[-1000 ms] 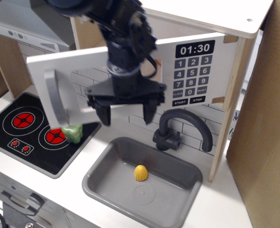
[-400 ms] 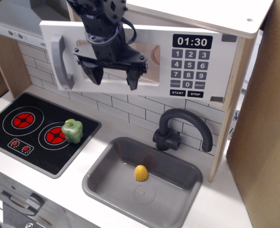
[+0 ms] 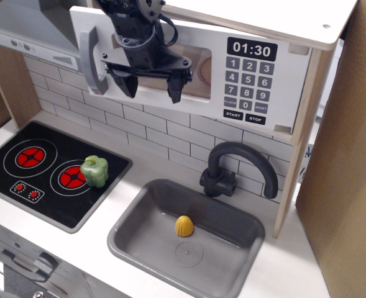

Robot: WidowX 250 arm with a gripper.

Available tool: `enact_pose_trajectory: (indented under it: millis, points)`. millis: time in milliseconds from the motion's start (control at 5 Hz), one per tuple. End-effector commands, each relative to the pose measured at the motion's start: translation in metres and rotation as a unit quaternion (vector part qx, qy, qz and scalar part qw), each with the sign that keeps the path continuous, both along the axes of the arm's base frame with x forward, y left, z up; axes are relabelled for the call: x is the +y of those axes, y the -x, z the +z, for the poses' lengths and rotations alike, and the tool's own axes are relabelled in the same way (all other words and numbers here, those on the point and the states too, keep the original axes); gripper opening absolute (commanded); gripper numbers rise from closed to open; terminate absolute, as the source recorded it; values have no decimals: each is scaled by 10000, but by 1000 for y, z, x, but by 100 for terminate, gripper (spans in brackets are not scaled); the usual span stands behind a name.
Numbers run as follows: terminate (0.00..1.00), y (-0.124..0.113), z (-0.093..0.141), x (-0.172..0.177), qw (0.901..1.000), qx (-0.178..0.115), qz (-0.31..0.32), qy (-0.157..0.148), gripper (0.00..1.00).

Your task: Close microwave

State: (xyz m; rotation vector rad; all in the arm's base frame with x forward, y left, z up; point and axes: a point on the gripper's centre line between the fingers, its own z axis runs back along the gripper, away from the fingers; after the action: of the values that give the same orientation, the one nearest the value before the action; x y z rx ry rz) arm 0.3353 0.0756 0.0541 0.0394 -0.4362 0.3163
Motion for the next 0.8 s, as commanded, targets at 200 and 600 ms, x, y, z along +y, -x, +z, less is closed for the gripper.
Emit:
enact_pose_trajectory:
  millis: [200,600]
  points:
    - [0,-36,23,8,9984,-503,256,-77,100]
    - [0,-37,27,8,9979,-596,264,-21,100]
